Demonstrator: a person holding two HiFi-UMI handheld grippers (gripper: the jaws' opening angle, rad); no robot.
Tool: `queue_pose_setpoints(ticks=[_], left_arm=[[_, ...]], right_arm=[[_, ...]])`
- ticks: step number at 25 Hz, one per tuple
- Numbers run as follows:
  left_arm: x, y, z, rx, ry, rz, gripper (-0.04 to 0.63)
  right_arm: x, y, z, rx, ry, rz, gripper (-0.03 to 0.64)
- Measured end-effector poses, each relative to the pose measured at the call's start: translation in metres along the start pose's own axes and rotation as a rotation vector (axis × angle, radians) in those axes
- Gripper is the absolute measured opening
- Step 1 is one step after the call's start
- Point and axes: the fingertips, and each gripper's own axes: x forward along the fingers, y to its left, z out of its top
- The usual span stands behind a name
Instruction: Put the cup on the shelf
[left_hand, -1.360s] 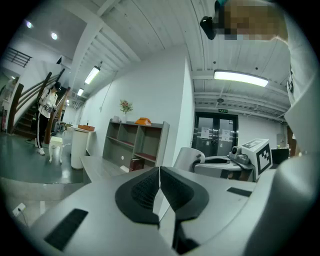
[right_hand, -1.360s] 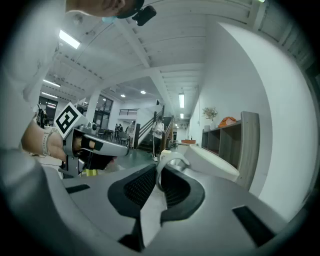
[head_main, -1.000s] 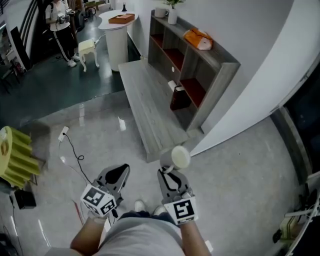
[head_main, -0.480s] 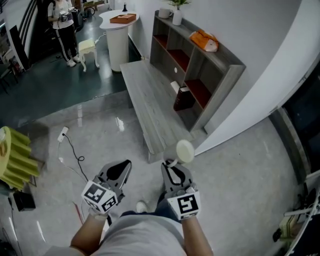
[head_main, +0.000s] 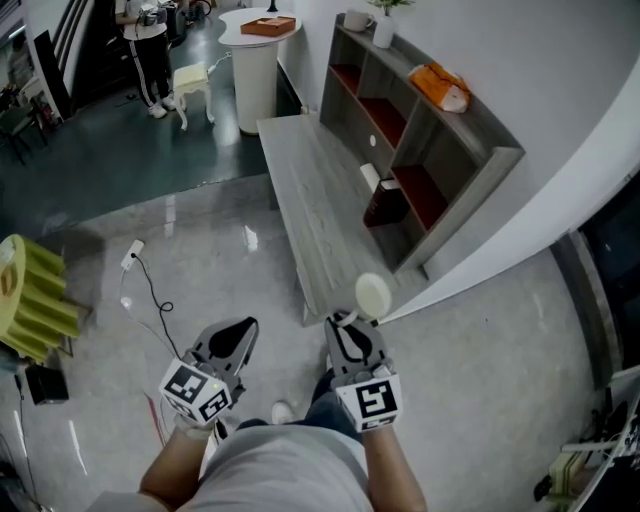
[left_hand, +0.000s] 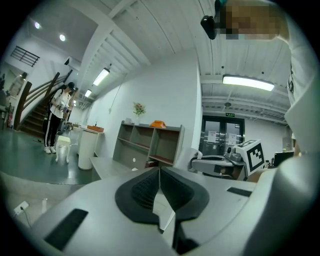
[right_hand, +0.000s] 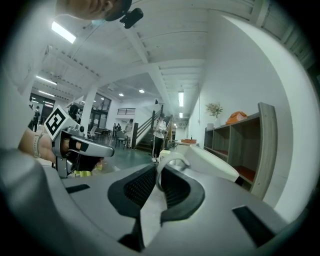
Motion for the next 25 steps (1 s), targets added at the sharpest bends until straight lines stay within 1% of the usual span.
queue_pose_setpoints(ticks=[3, 7, 9, 15, 19, 25], left_arm=[[0.014, 0.014, -0.002, -0.009, 0.012, 0.022, 0.018], [0.044, 0.033, 0.000, -0.013, 0.024, 0.049, 0.018], [0.063, 0.041, 0.003, -0.013, 0.028, 0.065, 0.018], [0.132, 0.060, 0.014, -0.020, 0.037, 0.107, 0.018], [0.182, 0.067, 0.026, -0.024, 0.032, 0.126, 0.018], [0.241, 0.074, 0.038, -0.025, 0.021, 0.169, 0.018]], right_arm=[[0.019, -0.012, -0.005, 0.001, 0.005, 0.017, 0.040], [0.047, -0.036, -0.016, -0.046, 0.037, 0.037, 0.040], [0.061, -0.051, -0.020, -0.051, 0.045, 0.053, 0.040], [0.105, -0.115, -0.030, -0.021, 0.057, 0.094, 0.040], [0.131, -0.162, -0.033, 0.021, 0.056, 0.114, 0.040], [0.161, -0.219, -0.028, -0.009, 0.069, 0.126, 0.040]])
